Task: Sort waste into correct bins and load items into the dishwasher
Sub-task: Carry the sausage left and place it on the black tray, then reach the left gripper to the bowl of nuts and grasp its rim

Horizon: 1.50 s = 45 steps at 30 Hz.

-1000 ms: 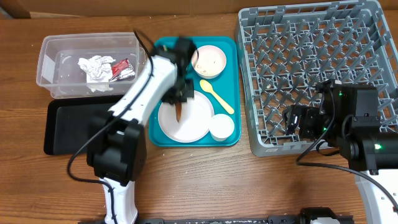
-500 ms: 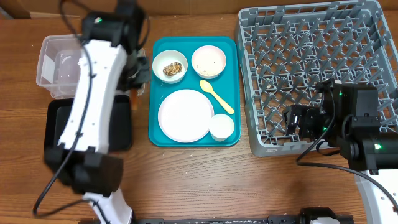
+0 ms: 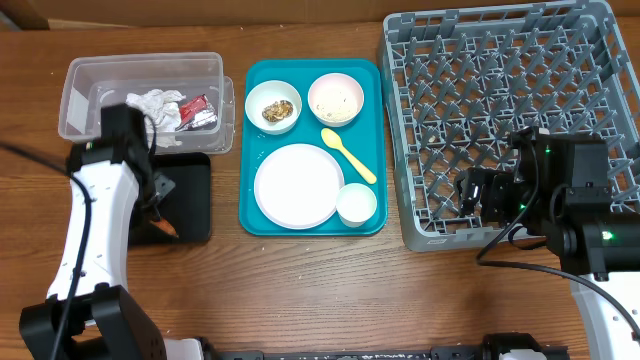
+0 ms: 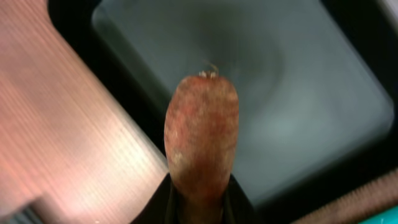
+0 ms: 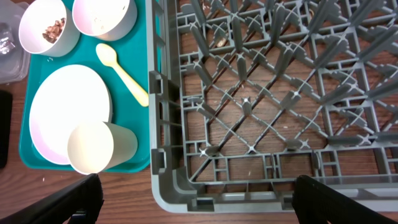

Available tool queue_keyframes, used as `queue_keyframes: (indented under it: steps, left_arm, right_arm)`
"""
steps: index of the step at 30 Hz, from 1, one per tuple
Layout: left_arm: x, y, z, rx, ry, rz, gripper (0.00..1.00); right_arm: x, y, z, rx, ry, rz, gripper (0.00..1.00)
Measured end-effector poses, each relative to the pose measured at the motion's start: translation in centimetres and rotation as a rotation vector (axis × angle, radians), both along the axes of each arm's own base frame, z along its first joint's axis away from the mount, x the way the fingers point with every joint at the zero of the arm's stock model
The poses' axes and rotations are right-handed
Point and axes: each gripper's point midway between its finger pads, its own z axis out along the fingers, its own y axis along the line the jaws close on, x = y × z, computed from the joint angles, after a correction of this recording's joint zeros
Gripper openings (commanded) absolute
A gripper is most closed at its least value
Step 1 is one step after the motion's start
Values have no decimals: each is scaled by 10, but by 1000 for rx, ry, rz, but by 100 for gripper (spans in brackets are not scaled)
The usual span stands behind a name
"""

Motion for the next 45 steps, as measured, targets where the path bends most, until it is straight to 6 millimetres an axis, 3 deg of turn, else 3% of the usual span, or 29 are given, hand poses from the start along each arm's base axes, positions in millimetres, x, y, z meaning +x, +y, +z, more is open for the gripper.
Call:
queue_keyframes:
  steps: [3,5,9,10,12,16,20,24,27,29,31,34,37,42,45]
  left_arm:
    - [5,14,-33,8,-96,161,4]
    - [8,14,-49,2,-136,208,10]
    - [1,8,-77,-31,-127,253,55]
    - [0,7,-81,-36,-127,262,64]
    - [5,7,-82,-39,-145,243,72]
    - [14,6,-75,-46,-143,149,71]
    - [47,-3,-33,-108,-170,-68,74]
    - [106,-27,55,-159,-364,-392,80]
    - [133,-68,114,-134,-499,-692,84]
    - [143,-102,136,-95,-555,-876,84]
    - [146,-145,141,-69,-564,-1066,83]
    - [146,-196,122,-47,-501,-1292,84]
    - [153,-229,86,-11,-405,-1429,84]
    - [182,-250,13,89,-269,-1519,82]
    - [196,-252,-14,118,-247,-1550,80]
  right_arm:
    - [0,0,0,0,0,0,100]
    - [0,0,0,0,2,0,100]
    - [-2,0,-2,0,11,-1,100]
    - [-2,0,-2,0,11,0,100]
    - [-2,0,-2,0,11,0,100]
    - [-2,0,-2,0,12,0,100]
    - [-3,0,-2,0,13,0,100]
    - [-3,0,-2,0,13,0,100]
    - [-3,0,-2,0,13,0,100]
    - [-2,0,-2,0,12,0,100]
    - [-3,0,-2,0,13,0,100]
    - [-3,0,-2,0,13,0,100]
    - [-3,0,-2,0,13,0,100]
    - [-3,0,-2,0,15,1,100]
    - [-3,0,-2,0,15,0,100]
